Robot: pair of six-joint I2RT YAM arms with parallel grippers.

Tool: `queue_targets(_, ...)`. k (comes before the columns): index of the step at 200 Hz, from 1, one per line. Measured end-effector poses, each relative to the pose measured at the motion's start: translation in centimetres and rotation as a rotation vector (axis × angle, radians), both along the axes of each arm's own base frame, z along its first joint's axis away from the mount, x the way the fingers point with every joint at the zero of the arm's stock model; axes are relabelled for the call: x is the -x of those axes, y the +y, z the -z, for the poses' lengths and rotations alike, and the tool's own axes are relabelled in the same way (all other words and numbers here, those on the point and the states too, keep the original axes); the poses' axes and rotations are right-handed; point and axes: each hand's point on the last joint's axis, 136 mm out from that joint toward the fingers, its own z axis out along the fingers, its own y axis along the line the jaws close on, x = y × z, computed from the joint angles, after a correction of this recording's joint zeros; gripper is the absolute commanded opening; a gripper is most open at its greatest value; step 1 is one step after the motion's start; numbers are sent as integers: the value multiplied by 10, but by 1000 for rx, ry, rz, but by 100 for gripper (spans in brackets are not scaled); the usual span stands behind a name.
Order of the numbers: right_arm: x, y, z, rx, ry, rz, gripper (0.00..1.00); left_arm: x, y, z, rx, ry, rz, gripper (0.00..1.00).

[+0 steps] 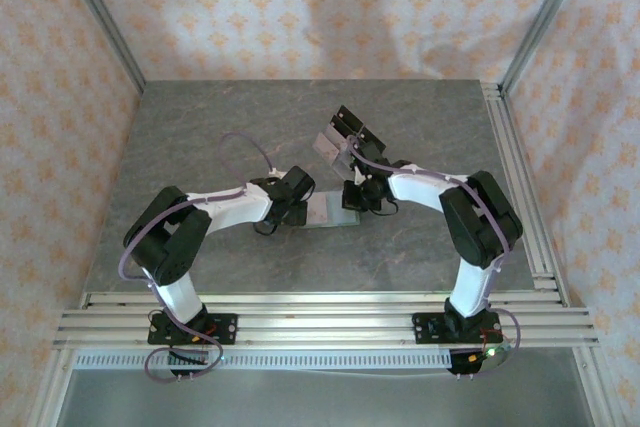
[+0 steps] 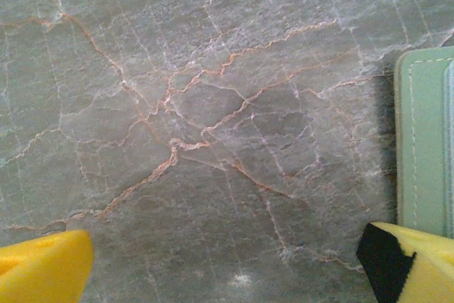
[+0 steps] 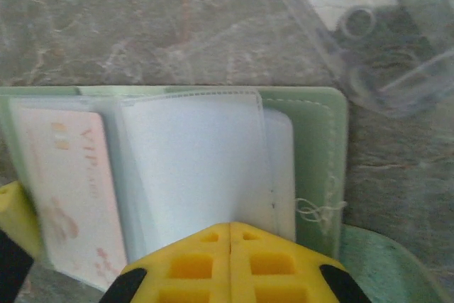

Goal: Put the credit cards into the card holder

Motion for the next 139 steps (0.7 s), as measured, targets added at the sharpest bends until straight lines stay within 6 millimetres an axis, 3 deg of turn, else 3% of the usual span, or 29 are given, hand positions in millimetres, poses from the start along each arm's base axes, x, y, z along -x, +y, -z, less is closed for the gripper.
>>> queue_targets(74,0,-7,-9,45,4,4,2,0,4,-2,-3,1,-9,100)
queue_targets(116,-5,23,-33,-13,-48,-48,1,-1,5,-2,-1,3,-10,100)
queue_targets(139,-1,38,-35,-35,-50,-80,0,-1,5,-2,-1,3,-10,100)
